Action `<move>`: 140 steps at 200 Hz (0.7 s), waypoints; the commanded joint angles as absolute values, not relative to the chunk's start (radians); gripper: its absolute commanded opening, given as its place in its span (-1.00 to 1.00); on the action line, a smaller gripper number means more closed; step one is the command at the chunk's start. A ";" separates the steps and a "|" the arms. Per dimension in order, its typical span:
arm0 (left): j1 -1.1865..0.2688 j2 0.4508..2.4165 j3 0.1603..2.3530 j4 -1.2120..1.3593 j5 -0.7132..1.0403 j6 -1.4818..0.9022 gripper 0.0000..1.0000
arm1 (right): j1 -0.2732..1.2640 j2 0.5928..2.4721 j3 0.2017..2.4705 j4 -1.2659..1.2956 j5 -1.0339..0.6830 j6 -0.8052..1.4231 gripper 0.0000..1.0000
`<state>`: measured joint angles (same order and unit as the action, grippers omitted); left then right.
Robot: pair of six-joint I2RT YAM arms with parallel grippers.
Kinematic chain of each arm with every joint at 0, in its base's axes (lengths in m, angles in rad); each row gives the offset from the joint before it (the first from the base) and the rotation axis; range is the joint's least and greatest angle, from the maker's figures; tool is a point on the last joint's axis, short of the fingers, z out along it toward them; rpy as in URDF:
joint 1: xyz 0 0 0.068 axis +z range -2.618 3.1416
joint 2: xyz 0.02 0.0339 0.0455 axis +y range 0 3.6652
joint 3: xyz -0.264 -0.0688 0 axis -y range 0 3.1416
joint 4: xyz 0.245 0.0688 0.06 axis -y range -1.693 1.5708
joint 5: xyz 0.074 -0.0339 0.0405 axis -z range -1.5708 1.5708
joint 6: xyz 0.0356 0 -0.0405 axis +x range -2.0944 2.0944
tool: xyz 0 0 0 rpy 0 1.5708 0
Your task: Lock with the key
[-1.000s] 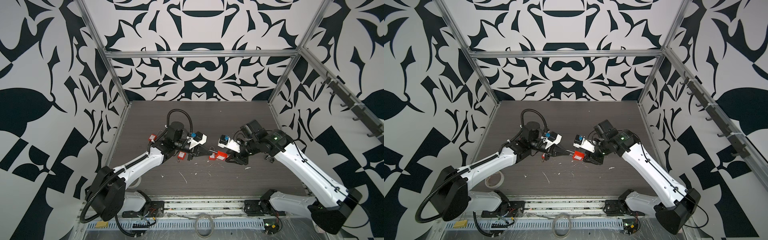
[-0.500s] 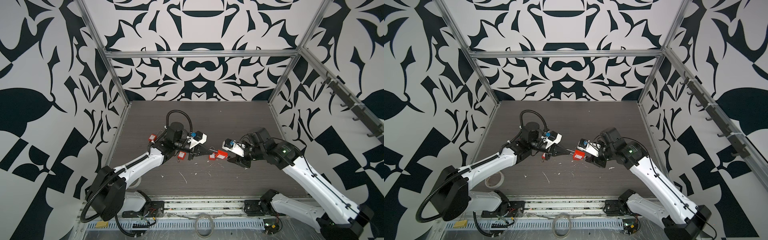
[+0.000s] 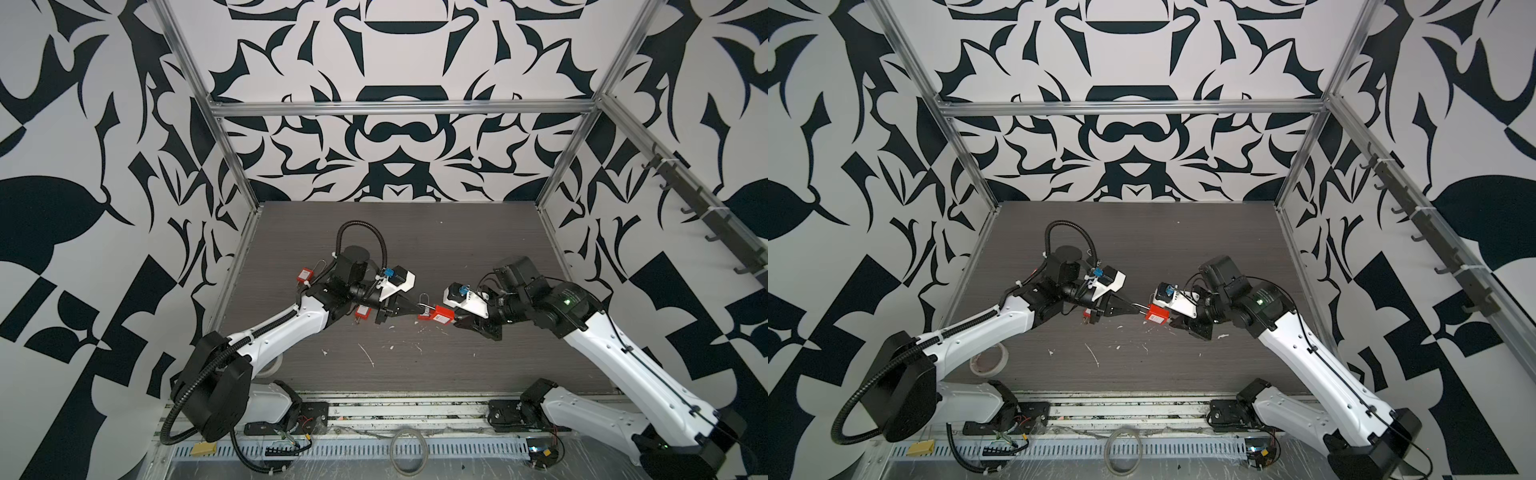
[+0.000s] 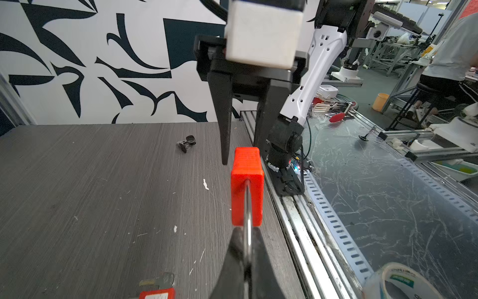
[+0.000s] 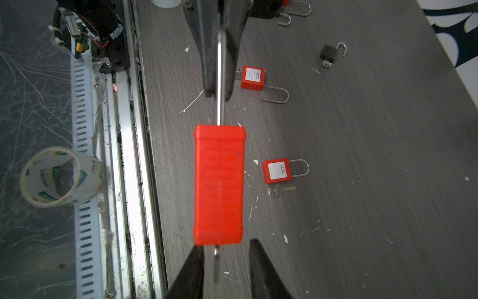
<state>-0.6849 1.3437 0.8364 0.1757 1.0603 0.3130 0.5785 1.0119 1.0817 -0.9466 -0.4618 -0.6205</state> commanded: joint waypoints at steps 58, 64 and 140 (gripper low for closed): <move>-0.658 1.317 0.931 -0.041 1.070 0.469 -1.00 | 0.579 0.997 1.093 -0.997 -0.503 -0.657 -0.99; -0.651 1.315 0.931 -0.040 1.076 0.470 -1.00 | 0.577 0.993 1.085 -1.004 -0.496 -0.662 -1.00; -0.587 1.239 0.874 0.010 1.063 0.461 -1.00 | 0.516 1.008 1.050 -1.072 -0.518 -0.713 -1.00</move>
<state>-0.6140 1.2926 0.8848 -0.0193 1.0496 0.4496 0.5327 1.0012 1.0409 -0.9714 -0.5110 -0.6640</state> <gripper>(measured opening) 0.065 0.062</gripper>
